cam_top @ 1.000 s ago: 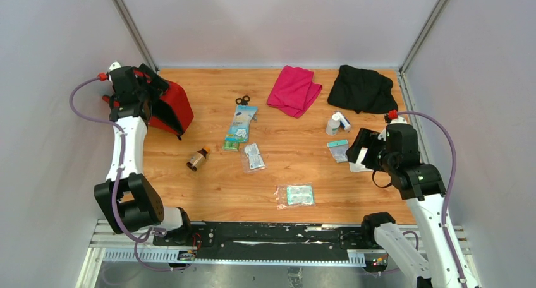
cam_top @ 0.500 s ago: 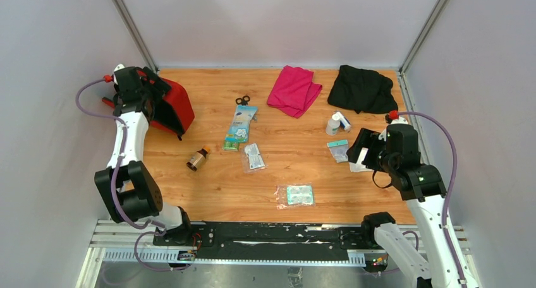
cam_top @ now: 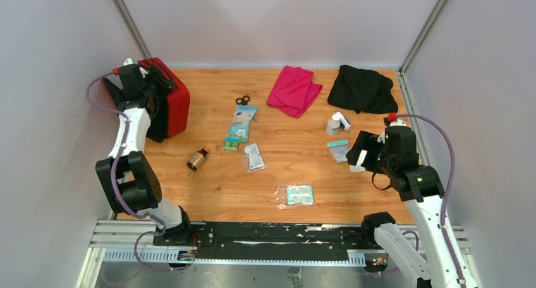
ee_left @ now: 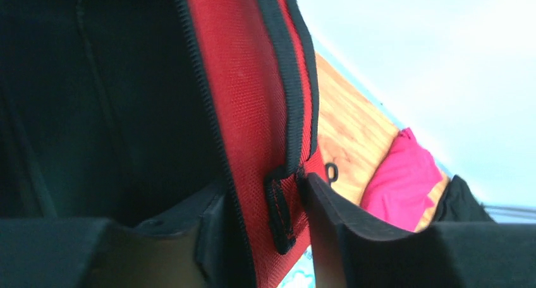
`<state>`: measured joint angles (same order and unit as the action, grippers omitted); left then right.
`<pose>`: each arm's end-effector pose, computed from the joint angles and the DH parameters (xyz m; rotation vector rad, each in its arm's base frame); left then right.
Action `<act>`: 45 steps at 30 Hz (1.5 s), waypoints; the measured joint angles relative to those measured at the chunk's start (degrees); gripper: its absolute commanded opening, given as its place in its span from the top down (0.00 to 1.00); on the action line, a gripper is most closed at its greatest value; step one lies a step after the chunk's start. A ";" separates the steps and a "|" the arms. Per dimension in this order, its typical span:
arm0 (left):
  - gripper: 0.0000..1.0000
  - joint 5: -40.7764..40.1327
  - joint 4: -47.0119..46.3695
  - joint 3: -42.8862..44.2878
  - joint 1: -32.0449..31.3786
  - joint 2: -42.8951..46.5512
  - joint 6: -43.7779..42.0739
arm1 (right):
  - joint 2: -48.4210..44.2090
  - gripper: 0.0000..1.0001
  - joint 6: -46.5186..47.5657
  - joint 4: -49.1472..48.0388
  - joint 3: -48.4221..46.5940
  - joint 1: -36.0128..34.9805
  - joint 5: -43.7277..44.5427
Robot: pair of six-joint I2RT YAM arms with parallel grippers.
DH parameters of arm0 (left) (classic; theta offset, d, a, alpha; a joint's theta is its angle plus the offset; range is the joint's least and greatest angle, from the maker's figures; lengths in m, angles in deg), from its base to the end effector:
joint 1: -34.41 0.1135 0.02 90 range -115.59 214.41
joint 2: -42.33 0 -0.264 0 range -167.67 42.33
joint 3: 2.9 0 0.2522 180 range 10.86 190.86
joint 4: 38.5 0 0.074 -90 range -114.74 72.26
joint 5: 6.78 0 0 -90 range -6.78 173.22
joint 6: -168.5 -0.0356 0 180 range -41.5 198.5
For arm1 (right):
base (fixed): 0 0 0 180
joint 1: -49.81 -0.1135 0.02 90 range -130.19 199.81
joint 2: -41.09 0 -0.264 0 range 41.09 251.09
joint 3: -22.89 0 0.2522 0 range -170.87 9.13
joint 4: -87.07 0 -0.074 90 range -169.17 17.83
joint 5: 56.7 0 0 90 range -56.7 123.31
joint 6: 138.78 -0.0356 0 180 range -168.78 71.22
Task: Organize the medicine kit
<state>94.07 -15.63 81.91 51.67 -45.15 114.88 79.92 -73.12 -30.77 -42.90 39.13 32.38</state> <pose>0.3445 0.1000 0.3185 -0.8065 1.8642 -0.4022 0.1264 0.0244 0.3302 0.2535 2.1937 0.3613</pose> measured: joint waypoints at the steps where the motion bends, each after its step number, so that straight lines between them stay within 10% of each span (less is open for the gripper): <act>1: 0.65 1.11 -0.09 0.00 -0.17 -0.26 -0.24 | -0.02 0.12 0.00 0.02 0.04 0.00 0.00; 23: 0.80 -14.38 18.25 9.64 -21.42 -13.79 -25.51 | -0.72 0.12 0.00 0.11 1.18 0.00 -0.09; 34: 0.39 -18.32 18.51 9.77 -22.80 -15.98 -31.06 | -1.11 0.12 0.00 0.11 1.18 0.00 -0.72; 45: 0.23 -23.80 19.96 9.84 -22.99 -13.09 -31.65 | -1.14 0.12 0.02 0.11 1.20 0.00 -1.22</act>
<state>70.27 4.32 91.74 28.68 -58.25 83.23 78.79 -73.10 -30.66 -41.69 39.13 31.15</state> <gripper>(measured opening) 0.748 0.879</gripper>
